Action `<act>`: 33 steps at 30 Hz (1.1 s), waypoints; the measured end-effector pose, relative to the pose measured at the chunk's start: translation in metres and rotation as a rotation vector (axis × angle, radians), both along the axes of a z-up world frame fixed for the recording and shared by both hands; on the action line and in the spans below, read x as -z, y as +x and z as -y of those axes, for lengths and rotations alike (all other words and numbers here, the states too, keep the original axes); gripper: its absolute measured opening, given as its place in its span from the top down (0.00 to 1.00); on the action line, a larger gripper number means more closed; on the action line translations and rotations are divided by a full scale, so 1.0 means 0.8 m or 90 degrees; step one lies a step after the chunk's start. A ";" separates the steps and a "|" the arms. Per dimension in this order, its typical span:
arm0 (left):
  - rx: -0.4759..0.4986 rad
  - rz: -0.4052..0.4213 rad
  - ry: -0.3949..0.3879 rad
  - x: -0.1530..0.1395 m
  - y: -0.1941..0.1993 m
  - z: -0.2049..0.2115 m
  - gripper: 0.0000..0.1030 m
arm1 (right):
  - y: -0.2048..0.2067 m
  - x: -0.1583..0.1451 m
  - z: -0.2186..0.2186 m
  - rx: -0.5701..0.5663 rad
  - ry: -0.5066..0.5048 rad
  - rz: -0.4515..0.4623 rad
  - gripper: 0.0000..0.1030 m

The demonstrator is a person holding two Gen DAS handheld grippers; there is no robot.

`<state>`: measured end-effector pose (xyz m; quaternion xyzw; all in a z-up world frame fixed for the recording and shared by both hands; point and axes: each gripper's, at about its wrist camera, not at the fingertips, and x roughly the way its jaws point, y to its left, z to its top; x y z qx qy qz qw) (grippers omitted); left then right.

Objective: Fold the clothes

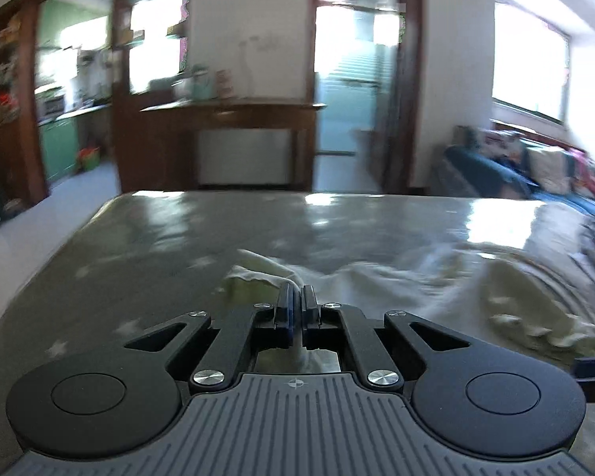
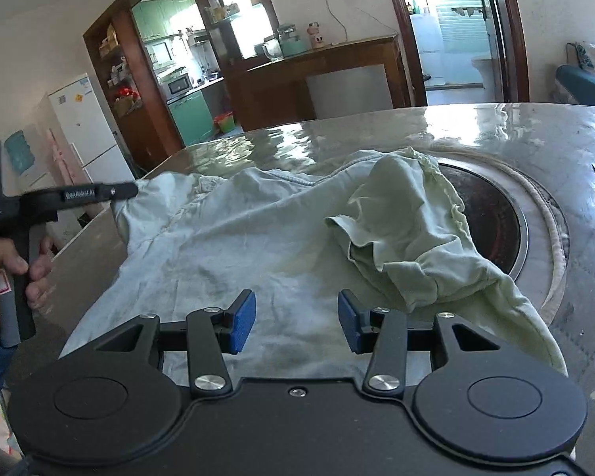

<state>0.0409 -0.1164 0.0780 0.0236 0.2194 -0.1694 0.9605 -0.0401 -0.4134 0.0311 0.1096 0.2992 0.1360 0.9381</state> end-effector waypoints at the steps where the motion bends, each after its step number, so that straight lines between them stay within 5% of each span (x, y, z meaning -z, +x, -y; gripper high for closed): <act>1: 0.018 -0.006 -0.006 0.001 -0.003 0.009 0.96 | 0.000 0.000 0.000 -0.001 0.001 0.000 0.52; 8: 0.081 -0.058 -0.030 0.028 -0.024 0.072 0.96 | 0.000 -0.002 0.001 0.002 0.003 -0.001 0.52; 17: 0.085 -0.136 -0.064 0.064 -0.012 0.097 0.94 | -0.004 0.002 0.008 0.017 0.009 -0.009 0.52; 21: 0.103 -0.075 -0.062 0.038 -0.051 0.079 0.36 | -0.006 0.001 0.011 0.018 0.005 -0.008 0.50; 24: 0.095 -0.015 -0.044 0.016 -0.075 0.065 0.23 | -0.008 -0.001 0.013 0.022 0.005 -0.003 0.49; 29: 0.051 0.012 -0.018 0.006 -0.026 0.046 0.24 | -0.007 0.002 0.016 0.027 0.007 -0.002 0.49; 31: 0.068 -0.005 -0.015 0.012 0.005 0.053 0.43 | -0.005 0.003 0.017 0.028 0.010 -0.005 0.49; 33: 0.067 -0.018 0.007 0.024 0.029 0.068 0.47 | -0.004 0.005 0.017 0.027 0.015 -0.007 0.49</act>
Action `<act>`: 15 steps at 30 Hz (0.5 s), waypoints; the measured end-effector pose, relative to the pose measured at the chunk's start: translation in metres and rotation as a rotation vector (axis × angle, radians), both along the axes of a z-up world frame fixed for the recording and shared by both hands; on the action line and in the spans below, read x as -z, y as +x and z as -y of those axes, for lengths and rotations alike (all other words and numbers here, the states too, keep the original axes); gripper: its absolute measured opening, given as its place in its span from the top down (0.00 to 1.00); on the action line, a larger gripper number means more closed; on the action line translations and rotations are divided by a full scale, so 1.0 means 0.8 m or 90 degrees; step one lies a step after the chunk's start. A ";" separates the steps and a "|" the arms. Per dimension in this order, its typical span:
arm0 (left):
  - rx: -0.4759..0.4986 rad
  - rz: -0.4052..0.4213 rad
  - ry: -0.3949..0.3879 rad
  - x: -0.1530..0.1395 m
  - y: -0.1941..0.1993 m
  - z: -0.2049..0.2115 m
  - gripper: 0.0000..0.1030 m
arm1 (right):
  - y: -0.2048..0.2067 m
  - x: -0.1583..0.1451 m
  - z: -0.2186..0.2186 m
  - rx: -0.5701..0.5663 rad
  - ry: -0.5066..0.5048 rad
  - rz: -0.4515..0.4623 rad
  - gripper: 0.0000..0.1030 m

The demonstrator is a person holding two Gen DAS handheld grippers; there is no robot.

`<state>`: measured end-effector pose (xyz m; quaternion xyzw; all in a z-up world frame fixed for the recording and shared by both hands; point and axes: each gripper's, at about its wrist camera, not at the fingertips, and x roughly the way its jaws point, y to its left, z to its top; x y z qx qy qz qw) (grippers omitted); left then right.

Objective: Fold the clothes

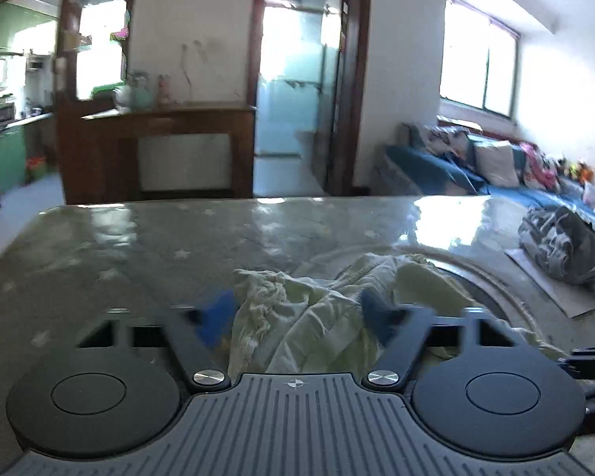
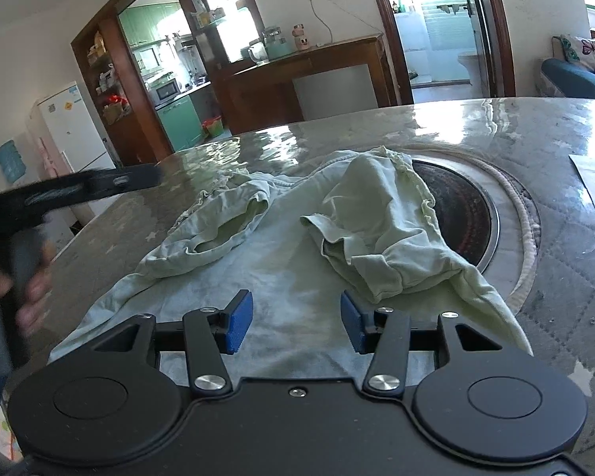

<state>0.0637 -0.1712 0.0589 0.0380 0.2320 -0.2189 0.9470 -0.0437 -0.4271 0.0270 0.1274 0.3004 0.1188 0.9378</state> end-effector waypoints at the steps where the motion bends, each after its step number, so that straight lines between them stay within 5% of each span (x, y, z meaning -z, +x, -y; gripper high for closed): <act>1: 0.006 -0.020 0.007 0.006 0.010 0.007 0.48 | 0.000 0.000 0.000 0.000 0.002 -0.001 0.49; 3: 0.021 -0.066 0.016 0.018 0.026 0.020 0.58 | -0.002 0.001 0.001 0.001 0.002 -0.003 0.49; 7: 0.010 -0.119 0.053 0.047 0.035 0.036 0.62 | -0.004 0.002 0.002 0.004 0.001 -0.007 0.49; 12: 0.015 -0.071 0.094 0.054 0.015 0.045 0.60 | -0.011 -0.003 0.005 0.004 -0.001 -0.001 0.49; 15: 0.001 -0.036 0.064 0.042 -0.009 0.032 0.55 | -0.014 -0.005 0.006 0.008 -0.002 0.001 0.49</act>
